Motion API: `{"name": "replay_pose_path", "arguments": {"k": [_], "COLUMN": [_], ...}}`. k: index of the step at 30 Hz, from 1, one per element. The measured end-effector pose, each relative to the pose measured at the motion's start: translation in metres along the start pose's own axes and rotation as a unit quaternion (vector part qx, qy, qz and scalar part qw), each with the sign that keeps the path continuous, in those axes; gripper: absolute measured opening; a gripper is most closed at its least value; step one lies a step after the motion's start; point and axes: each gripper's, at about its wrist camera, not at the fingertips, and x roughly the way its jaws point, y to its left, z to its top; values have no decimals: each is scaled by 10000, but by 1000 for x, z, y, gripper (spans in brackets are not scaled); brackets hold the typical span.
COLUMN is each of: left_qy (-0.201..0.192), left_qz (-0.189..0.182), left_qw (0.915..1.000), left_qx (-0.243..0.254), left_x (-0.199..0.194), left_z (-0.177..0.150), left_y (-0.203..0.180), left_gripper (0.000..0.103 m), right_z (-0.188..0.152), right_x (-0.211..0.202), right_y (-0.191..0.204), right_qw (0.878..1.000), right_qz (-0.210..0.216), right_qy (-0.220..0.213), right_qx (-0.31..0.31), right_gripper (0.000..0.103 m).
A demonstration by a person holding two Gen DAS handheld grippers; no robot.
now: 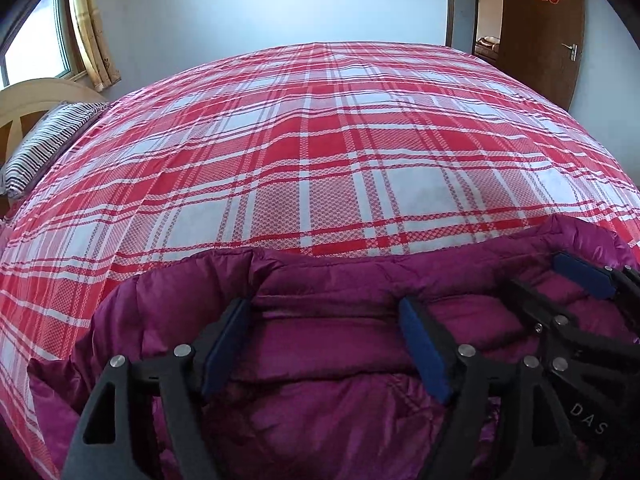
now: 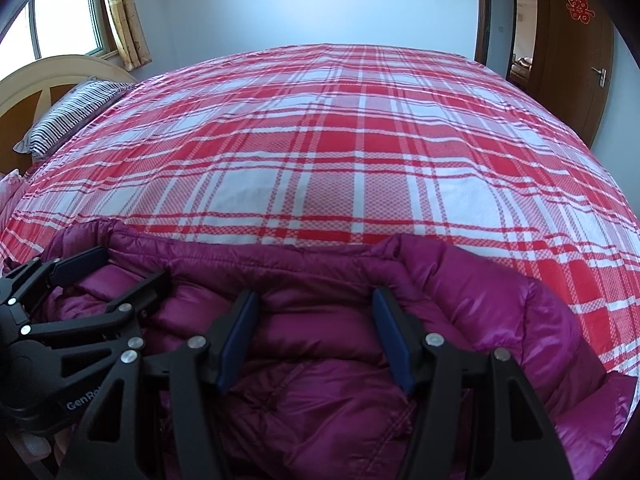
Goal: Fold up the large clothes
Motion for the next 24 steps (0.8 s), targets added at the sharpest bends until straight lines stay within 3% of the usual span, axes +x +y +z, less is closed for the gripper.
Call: {"name": "replay_pose_path", "arguments": {"k": [20,24], "left_qy": [43,25], "left_qz": [9,-157], "left_qw": [10000,9998], "left_qx": [-34,-132], "left_x": [2,-25], "left_z": [2,13], "left_y": [2,12], "left_gripper": [80,80], "right_z": [2,8], "right_x": [3,-10], "right_y": [0,0], "right_qw": [9999,9992], "right_qz": [-2,112], "right_qy": [117,172], "right_qx": [-10,-347], "right_gripper": [63,66]}}
